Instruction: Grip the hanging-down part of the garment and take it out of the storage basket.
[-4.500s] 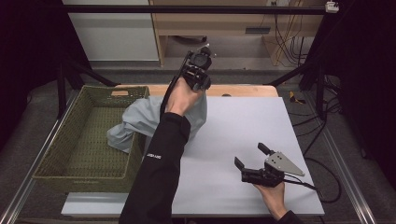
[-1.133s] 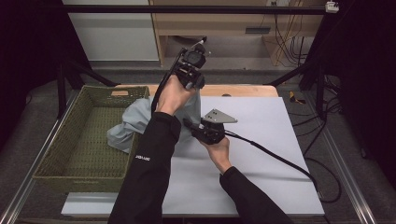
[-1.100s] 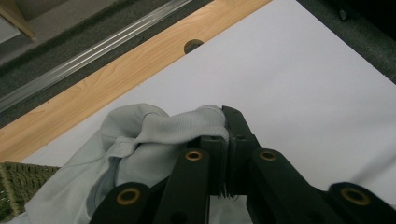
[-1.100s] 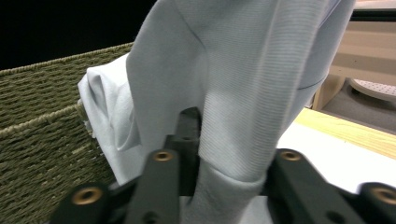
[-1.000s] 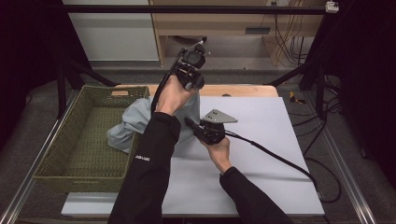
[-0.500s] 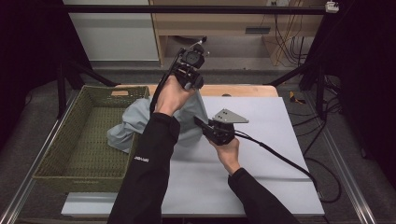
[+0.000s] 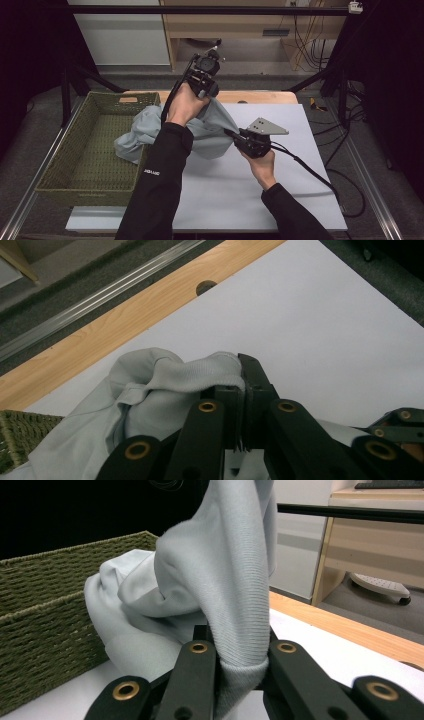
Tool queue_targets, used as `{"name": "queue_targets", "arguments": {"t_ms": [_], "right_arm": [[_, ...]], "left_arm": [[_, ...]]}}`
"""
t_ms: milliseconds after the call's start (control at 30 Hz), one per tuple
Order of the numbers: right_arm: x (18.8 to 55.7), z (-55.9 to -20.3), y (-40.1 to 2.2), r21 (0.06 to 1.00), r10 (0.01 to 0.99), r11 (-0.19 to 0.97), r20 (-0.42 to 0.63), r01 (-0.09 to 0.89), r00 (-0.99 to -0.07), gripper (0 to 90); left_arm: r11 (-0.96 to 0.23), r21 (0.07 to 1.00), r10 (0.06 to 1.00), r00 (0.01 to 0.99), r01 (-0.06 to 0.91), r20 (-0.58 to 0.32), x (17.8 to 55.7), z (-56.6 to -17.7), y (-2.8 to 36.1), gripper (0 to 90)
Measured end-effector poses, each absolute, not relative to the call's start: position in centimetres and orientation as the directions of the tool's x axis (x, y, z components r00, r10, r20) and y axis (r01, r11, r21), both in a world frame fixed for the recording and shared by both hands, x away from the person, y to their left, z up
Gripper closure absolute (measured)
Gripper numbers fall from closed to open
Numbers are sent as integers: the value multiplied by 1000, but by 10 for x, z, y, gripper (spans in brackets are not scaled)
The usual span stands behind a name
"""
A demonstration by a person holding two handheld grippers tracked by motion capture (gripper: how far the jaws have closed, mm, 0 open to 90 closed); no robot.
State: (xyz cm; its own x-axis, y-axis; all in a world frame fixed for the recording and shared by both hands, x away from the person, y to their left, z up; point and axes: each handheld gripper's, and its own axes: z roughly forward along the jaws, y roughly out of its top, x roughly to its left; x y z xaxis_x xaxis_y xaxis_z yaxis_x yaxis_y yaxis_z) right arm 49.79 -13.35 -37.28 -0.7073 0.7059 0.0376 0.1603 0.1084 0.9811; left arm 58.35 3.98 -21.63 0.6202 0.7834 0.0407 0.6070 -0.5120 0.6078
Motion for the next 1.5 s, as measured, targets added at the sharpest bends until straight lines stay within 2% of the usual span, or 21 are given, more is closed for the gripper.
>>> {"name": "queue_targets", "arguments": {"t_ms": [367, 1500], "right_arm": [[489, -358, -156, 982, 727, 131, -2, 136, -687, 864], [471, -341, -209, 985, 770, 132, -32, 110, -638, 868]], "left_arm": [[-520, 608, 776, 630, 600, 43, 579, -216, 37, 872], [-551, 606, 738, 674, 574, 32, 567, -219, 13, 872]]}}
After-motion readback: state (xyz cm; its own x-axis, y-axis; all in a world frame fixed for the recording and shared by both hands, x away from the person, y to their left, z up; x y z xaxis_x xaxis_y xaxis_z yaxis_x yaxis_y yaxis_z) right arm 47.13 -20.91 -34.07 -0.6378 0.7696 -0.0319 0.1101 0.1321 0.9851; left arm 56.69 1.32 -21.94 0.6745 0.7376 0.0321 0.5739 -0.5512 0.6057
